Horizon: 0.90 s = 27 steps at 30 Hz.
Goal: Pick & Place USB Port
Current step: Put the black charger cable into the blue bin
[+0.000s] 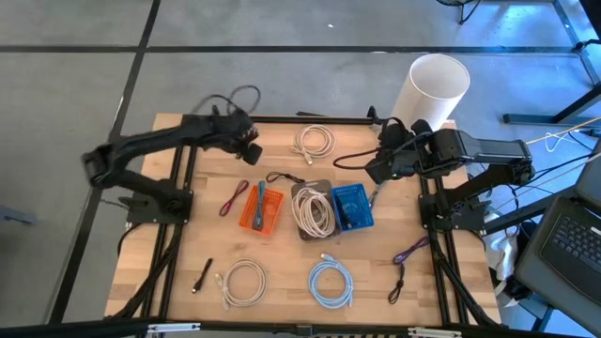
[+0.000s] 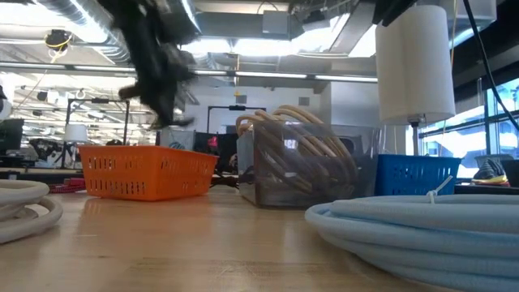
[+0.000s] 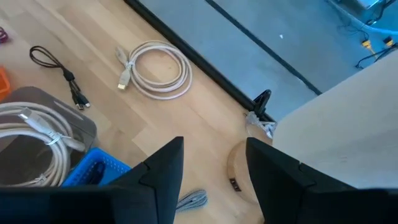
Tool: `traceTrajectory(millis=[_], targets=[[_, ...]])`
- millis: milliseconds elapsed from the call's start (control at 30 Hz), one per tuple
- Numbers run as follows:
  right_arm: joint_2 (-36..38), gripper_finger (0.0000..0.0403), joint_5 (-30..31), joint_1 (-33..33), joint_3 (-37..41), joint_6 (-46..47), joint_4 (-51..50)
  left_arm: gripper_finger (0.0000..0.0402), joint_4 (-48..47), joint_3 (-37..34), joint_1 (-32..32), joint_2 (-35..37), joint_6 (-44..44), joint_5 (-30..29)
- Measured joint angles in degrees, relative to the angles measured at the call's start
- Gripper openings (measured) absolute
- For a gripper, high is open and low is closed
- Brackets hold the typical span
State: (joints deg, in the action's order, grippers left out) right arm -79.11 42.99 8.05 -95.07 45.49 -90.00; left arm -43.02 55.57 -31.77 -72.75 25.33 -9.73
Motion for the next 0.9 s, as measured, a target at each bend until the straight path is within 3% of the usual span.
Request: traceTrajectory(millis=[200, 367, 533, 767, 900], targets=[[0.0, 0.0176, 2.2, 0.0, 0.0, -0.6, 0.0, 0.0018, 14.5, 0.0, 3.6, 14.5, -3.5, 10.8], [0.0, 0.0176, 2.5, 0.0, 0.0, -0.7, 1.7, 0.0018, 31.7, 0.0, 7.3, 20.3, -5.6, 18.2], [0.0, 0.0176, 1.4, 0.0, 0.0, -4.2, 11.4, 0.0018, 46.1, 0.1, 10.9, 19.5, -7.6, 21.8], [0.0, 0.0176, -11.8, 0.0, 0.0, -24.8, 37.6, 0.0021, 55.4, 0.1, 13.0, 13.7, -6.2, 26.4], [0.0, 0.0176, -17.2, 0.0, 0.0, -30.6, 48.7, 0.0023, 59.7, 0.1, 13.0, 10.7, -3.5, 29.9]])
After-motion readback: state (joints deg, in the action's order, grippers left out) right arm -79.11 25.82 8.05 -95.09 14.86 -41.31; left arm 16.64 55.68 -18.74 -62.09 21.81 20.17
